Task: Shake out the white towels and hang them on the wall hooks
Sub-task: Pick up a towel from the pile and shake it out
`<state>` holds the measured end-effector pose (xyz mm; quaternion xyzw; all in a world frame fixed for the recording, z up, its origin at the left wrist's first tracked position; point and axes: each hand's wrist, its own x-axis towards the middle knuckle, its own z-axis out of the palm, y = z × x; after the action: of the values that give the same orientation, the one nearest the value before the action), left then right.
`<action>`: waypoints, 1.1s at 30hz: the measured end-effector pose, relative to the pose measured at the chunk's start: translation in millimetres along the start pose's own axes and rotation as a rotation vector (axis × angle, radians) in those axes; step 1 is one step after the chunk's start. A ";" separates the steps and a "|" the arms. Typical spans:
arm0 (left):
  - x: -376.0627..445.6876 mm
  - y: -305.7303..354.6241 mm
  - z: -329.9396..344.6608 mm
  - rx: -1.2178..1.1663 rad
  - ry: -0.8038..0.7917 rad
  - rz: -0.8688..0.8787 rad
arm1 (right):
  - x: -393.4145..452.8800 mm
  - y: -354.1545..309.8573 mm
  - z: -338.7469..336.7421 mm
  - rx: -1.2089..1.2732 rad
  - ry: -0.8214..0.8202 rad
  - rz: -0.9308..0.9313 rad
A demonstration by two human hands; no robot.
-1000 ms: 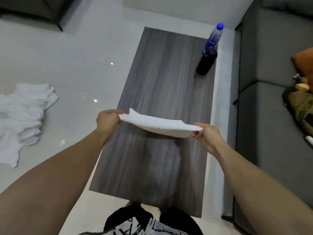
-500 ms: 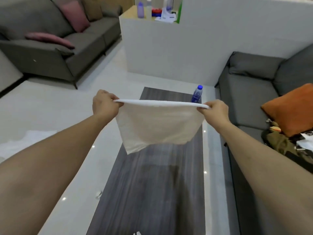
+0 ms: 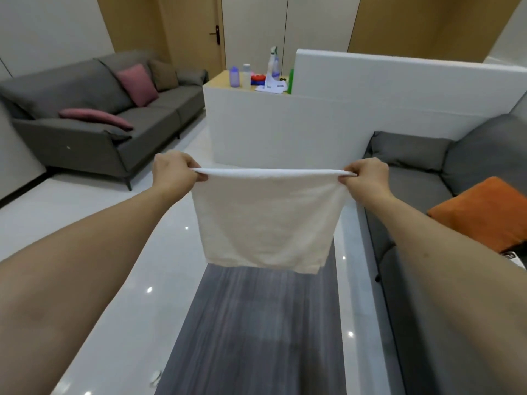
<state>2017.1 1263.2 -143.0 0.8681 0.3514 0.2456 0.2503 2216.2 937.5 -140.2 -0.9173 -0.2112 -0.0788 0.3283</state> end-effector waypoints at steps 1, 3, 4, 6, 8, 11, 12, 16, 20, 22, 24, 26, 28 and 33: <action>1.1 3.0 -4.9 0.023 -0.004 0.018 | 2.7 -1.5 -3.3 -0.005 0.002 -0.008; 2.5 8.5 -13.1 0.045 -0.004 0.036 | 7.3 -3.5 -7.9 0.008 0.015 -0.020; 2.4 11.4 -16.1 0.040 -0.003 0.036 | 8.4 -4.3 -9.4 0.037 0.017 -0.015; 1.7 17.1 -19.7 0.031 0.008 0.036 | 9.7 -7.3 -10.5 0.221 -0.004 0.046; 0.2 22.1 -21.5 0.045 0.032 0.040 | 12.2 -13.3 -9.9 0.468 -0.017 0.156; -1.5 24.7 -26.4 0.082 0.071 0.034 | 18.9 -21.3 -11.4 0.664 -0.005 0.234; -1.2 24.5 -29.0 0.072 0.075 0.028 | 19.7 -23.4 -12.6 0.688 -0.010 0.228; -0.5 24.0 -41.6 -0.061 0.080 0.002 | 16.9 -30.9 -16.5 0.687 -0.027 0.162; -3.3 21.8 -59.8 -0.081 0.087 0.037 | 14.2 -41.2 -19.5 0.568 0.021 0.084; -5.7 18.6 -70.0 -0.063 0.087 0.054 | 16.2 -45.7 -22.0 0.500 0.049 0.027; -9.6 16.9 -78.1 -0.061 0.094 0.058 | 18.6 -52.1 -24.3 0.399 0.072 -0.032; -14.8 16.2 -84.5 -0.045 0.097 0.055 | 21.6 -58.6 -24.0 0.326 0.079 -0.078; -20.1 13.7 -91.1 -0.028 0.102 0.050 | 24.5 -62.6 -22.1 0.333 0.061 -0.096; -33.9 4.5 -111.0 0.014 0.101 0.015 | 25.2 -70.9 -14.2 0.365 0.018 -0.146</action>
<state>1931.0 1264.7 -65.1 0.8589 0.3587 0.2885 0.2242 2207.7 986.3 -81.8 -0.8241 -0.2850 -0.0708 0.4845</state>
